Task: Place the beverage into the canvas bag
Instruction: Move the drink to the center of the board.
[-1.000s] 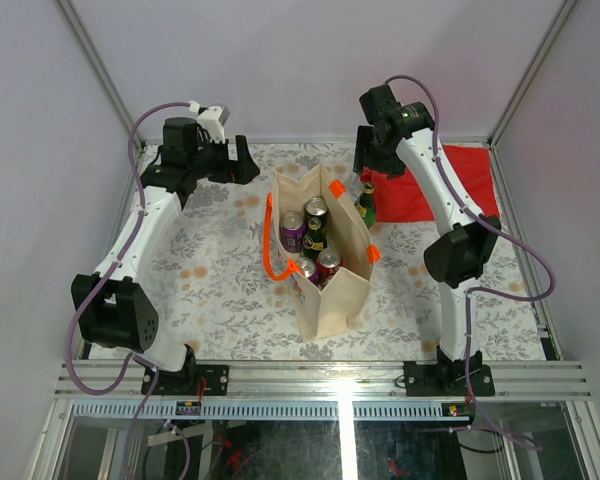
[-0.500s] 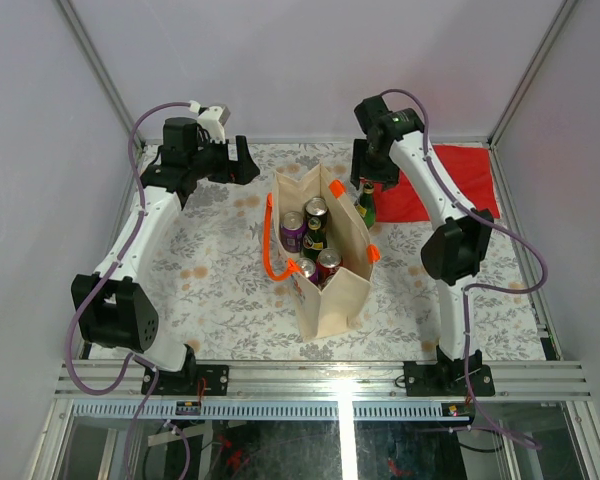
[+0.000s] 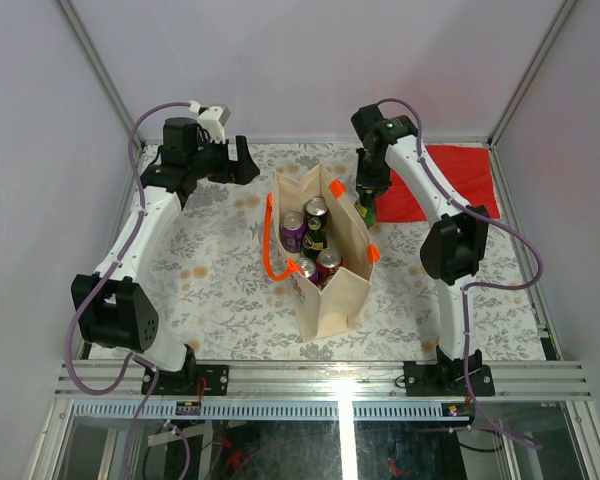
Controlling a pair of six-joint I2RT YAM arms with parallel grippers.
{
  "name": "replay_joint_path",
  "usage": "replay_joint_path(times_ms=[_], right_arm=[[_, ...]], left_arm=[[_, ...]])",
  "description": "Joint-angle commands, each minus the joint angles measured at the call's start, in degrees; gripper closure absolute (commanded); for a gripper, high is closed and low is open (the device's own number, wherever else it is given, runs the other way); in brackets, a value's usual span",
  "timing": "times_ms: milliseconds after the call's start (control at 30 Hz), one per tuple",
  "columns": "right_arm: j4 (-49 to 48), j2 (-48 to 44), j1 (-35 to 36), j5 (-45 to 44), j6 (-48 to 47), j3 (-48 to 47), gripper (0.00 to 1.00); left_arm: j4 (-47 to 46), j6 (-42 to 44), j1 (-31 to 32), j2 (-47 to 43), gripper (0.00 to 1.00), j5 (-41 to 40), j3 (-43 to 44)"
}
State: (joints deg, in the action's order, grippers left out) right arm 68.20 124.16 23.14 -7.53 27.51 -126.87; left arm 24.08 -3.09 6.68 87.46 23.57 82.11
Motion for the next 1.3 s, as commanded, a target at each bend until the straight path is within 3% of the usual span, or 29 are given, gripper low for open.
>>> replay_joint_path(times_ms=[0, 67, 167, 1267], right_arm=[[-0.7, -0.9, 0.3, 1.1, -0.8, 1.0, 0.83], [-0.9, -1.2, 0.3, 1.2, -0.8, 1.7, 0.96], [-0.9, -2.1, 0.3, 1.0, -0.8, 2.7, 1.0], [6.5, -26.5, 4.2, 0.5, 4.1, 30.3, 1.0]], left_arm=[[0.1, 1.0, -0.3, -1.5, 0.11, 0.7, 0.0], [0.1, 1.0, -0.3, -1.5, 0.11, 0.5, 0.1], [0.0, 0.8, -0.3, -1.7, 0.11, 0.5, 0.1], [0.0, 0.3, -0.3, -2.1, 0.11, 1.7, -0.2]])
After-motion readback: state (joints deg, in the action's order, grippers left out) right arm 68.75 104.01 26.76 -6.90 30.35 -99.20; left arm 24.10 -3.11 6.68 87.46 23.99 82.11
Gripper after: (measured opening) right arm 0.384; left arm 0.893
